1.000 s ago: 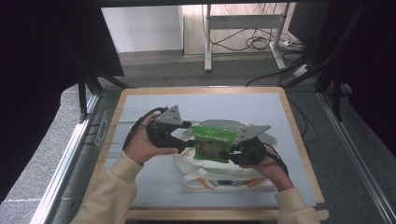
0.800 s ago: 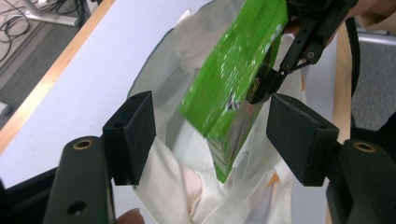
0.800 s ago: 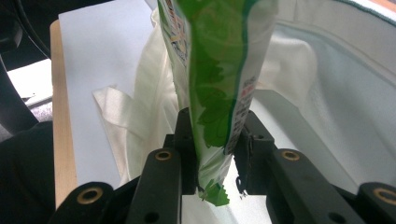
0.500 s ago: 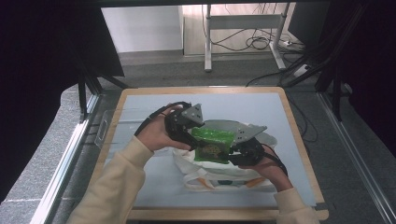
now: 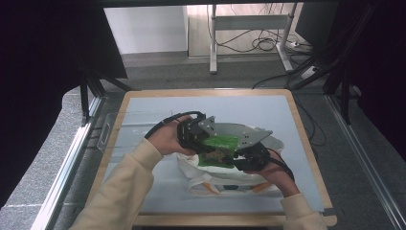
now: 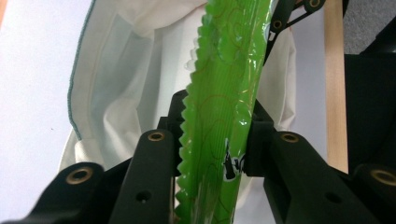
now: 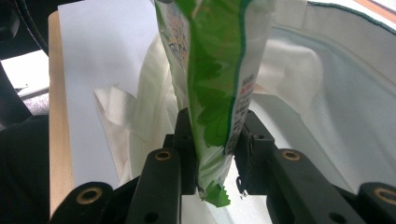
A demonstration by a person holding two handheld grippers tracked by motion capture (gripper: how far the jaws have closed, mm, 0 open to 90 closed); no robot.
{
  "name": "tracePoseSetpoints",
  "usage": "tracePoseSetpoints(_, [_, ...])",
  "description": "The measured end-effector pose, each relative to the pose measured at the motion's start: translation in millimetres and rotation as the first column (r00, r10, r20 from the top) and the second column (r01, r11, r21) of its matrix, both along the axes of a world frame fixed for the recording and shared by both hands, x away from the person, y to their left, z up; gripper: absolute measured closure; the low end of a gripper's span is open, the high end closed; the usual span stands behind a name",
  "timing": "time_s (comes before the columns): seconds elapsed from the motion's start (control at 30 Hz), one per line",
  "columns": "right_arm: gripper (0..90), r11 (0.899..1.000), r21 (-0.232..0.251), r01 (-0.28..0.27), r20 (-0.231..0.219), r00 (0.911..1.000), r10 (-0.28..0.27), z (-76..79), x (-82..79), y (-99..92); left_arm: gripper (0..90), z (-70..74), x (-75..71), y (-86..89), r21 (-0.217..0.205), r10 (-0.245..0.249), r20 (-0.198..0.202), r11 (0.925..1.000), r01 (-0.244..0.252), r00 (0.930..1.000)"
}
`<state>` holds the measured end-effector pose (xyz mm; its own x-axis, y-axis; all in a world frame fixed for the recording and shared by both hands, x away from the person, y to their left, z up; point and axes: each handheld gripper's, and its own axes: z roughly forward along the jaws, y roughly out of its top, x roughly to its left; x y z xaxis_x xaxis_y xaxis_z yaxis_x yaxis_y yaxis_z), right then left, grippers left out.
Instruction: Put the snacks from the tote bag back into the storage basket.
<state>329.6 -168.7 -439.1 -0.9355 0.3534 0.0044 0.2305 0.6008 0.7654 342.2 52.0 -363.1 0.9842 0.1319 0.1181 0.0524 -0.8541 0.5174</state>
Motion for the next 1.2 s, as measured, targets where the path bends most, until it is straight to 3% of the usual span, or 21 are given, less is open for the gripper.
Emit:
tracePoseSetpoints(0.27, [66.7,1.000,0.031,0.003,-0.001,1.0000,-0.002,1.7,0.2,-1.8,74.2,1.7,0.6,4.0,-0.033,0.013,-0.010,0.9994,-0.013,0.9999])
tracePoseSetpoints(0.53, [47.9,0.996,0.070,0.052,-0.006,0.9986,-0.052,4.3,-1.4,-11.2,74.7,9.1,2.4,17.4,-0.071,0.041,-0.006,0.9966,-0.041,0.9991])
tracePoseSetpoints(0.9, [41.7,0.986,0.105,0.127,-0.029,0.9918,-0.124,7.0,-5.7,-29.7,74.7,21.2,4.5,39.0,-0.114,0.062,-0.006,0.9915,-0.063,0.9980])
tracePoseSetpoints(1.2, [39.8,0.979,0.115,0.171,-0.024,0.9853,-0.169,9.2,-11.3,-38.3,74.7,32.3,3.0,41.3,-0.126,0.062,0.015,0.9903,-0.059,0.9980])
